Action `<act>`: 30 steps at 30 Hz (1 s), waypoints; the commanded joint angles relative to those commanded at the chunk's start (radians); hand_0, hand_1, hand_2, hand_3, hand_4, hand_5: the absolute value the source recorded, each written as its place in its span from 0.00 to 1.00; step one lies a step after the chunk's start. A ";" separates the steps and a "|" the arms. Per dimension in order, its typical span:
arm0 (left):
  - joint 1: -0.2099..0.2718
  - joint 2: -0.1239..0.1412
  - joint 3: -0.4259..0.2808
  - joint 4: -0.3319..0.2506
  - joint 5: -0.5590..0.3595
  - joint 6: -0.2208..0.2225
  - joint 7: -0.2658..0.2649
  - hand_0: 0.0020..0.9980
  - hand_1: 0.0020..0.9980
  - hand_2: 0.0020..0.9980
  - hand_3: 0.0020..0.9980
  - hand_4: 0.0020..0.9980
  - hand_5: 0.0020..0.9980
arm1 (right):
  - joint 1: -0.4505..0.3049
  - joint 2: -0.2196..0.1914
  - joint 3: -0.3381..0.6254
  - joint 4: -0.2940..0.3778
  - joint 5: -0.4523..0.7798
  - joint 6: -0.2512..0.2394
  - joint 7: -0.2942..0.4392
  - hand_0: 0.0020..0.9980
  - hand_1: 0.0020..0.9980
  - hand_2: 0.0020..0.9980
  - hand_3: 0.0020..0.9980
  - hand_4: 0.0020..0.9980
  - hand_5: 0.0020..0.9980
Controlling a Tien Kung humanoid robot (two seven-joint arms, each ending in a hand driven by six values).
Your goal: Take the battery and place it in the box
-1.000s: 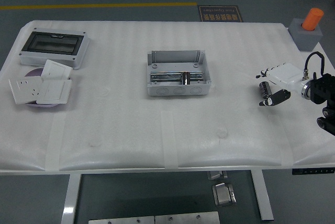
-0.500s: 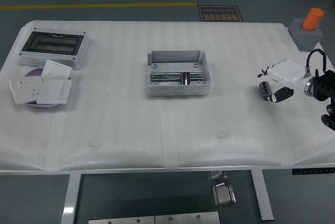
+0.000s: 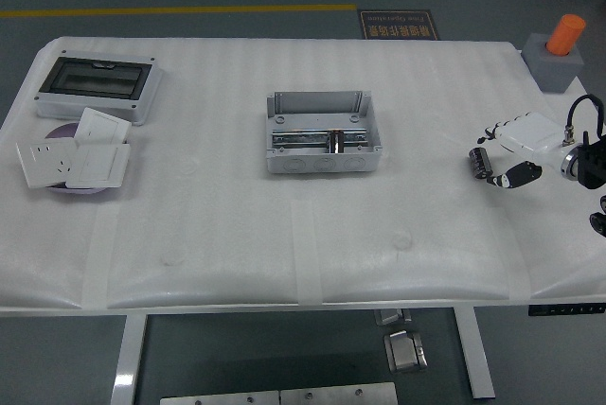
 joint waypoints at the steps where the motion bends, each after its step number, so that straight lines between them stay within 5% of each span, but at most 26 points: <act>1: 0.000 -0.001 0.000 0.000 0.000 0.000 0.000 0.59 0.62 0.49 0.66 0.59 0.38 | -0.002 0.002 -0.004 -0.004 0.010 -0.005 0.000 0.63 0.65 0.78 0.78 0.81 0.39; 30: -0.007 -0.002 -0.022 -0.005 0.031 -0.004 -0.004 0.59 0.62 0.49 0.66 0.59 0.38 | -0.008 0.067 -0.039 -0.087 0.121 -0.042 0.001 0.63 0.65 0.78 0.79 0.82 0.42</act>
